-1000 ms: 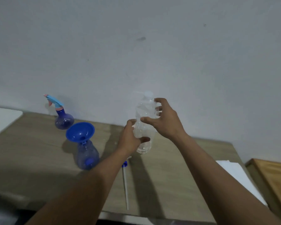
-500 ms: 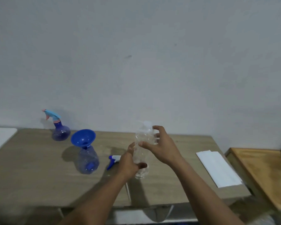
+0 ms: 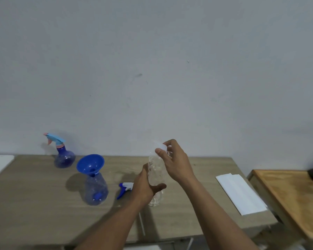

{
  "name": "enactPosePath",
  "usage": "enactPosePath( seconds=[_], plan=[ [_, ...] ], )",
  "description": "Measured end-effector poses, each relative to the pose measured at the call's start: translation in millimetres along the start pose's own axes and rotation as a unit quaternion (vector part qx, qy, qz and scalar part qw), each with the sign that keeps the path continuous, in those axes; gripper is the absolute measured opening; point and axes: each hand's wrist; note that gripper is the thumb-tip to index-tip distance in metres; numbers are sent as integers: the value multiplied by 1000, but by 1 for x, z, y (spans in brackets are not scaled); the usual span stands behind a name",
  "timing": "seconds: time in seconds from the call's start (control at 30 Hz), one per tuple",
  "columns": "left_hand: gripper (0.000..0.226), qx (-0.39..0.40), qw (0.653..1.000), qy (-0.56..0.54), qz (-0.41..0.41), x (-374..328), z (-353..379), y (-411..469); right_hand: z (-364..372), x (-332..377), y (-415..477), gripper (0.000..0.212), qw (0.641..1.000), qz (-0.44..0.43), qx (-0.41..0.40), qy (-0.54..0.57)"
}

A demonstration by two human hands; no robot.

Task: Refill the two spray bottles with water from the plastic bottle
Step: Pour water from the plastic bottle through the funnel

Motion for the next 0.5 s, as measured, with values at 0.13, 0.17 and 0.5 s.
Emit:
enactPosePath(
  seconds=[0.13,0.17,0.5],
  plan=[
    [94,2,1000,-4,-1,-2,-1,0,-3,-6,4,11,1000,-19,9,15],
    [95,5,1000,-3,-1,-2,0,1,-4,-6,4,13,1000,-24,14,13],
    [97,-4,1000,0,-10,0,4,10,-6,-7,18,14,999,-17,32,16]
  ],
)
Point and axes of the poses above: each hand's wrist, its own y-axis towards the middle knuckle, its own z-axis out of the palm, x = y × z, and after that the axes turned 13 degrees about y, right-handed
